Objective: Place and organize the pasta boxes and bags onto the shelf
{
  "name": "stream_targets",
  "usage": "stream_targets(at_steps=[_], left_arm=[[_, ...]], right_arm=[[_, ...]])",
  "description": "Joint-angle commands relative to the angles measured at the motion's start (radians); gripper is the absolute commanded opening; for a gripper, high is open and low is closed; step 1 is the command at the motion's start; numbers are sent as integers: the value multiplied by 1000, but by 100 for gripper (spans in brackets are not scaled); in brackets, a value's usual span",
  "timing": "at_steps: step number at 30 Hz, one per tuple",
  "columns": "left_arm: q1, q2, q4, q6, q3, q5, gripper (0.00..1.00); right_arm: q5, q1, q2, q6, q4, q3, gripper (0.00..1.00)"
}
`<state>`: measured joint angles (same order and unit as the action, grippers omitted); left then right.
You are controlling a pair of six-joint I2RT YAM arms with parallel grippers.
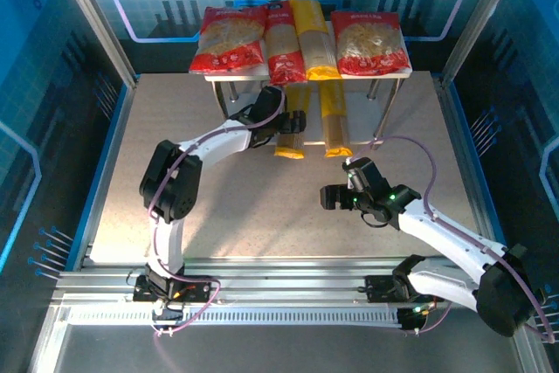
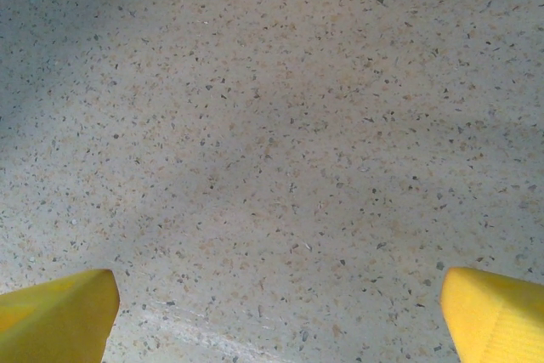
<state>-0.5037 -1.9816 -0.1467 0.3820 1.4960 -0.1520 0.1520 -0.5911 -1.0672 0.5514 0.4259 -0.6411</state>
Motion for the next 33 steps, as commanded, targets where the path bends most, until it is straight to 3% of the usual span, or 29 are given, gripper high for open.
stream_targets(at_steps=[1, 5, 15, 20, 33], left_arm=[[-4, 87, 25, -41, -49, 6, 99], [-24, 136, -21, -59, -99, -42, 97], [-32, 173, -128, -51, -175, -145, 79], [-30, 179, -157, -47, -188, -178, 75], [-29, 162, -209, -31, -202, -158, 74]], right_arm=[[-2, -13, 4, 21, -9, 3, 98], [0, -14, 8, 22, -5, 0, 98], [9, -19, 23, 24, 11, -14, 98], [11, -22, 24, 30, 13, -14, 98], [21, -30, 39, 32, 17, -12, 98]])
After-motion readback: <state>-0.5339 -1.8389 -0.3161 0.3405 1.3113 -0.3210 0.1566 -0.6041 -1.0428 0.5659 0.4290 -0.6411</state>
